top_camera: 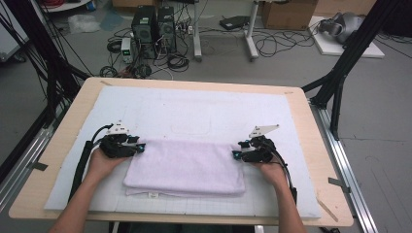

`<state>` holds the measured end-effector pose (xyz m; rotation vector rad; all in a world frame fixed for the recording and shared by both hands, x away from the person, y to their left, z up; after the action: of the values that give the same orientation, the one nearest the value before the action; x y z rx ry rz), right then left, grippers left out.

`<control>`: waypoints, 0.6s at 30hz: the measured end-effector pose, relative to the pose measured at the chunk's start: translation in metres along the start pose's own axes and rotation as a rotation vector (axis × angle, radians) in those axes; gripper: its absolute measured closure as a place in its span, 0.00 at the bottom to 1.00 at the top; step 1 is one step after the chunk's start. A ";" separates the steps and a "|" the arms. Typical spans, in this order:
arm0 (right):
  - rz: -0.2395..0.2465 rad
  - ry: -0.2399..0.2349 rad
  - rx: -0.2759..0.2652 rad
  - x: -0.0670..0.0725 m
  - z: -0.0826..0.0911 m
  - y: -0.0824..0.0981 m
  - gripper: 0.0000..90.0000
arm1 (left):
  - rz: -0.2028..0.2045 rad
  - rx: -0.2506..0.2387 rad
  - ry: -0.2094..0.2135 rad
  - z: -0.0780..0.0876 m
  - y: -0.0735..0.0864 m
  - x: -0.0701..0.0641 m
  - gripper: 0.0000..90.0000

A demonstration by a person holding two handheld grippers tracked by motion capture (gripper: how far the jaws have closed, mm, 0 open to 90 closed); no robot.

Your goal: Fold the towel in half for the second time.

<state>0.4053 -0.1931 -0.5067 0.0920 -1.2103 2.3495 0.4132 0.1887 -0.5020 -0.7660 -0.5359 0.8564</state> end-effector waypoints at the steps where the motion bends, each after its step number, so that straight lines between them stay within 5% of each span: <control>1: -0.003 -0.008 0.002 0.001 0.000 0.000 0.63 | -0.001 0.000 0.000 0.000 0.000 0.000 0.64; 5: 0.013 -0.041 0.014 0.008 -0.002 -0.001 0.80 | -0.025 -0.011 0.016 0.001 -0.001 -0.005 0.77; 12: 0.008 -0.051 -0.020 0.010 0.001 -0.005 0.85 | -0.050 -0.021 -0.008 0.004 -0.004 -0.006 0.91; 18: 0.023 -0.037 -0.066 0.011 0.012 -0.018 0.87 | -0.025 -0.057 -0.042 0.007 -0.016 -0.004 0.93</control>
<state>0.4018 -0.1900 -0.4831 0.1004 -1.3127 2.3343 0.4137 0.1816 -0.4850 -0.7932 -0.6086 0.8385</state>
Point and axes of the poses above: each handheld gripper's, and its own axes: z roughly backward along the jaws, y roughly out of its underside, x roughly to its left, the point moved 9 cm from there along -z, roughly forward along the jaws, and after that the axes turned 14 degrees about -y, right-handed, at the moved point
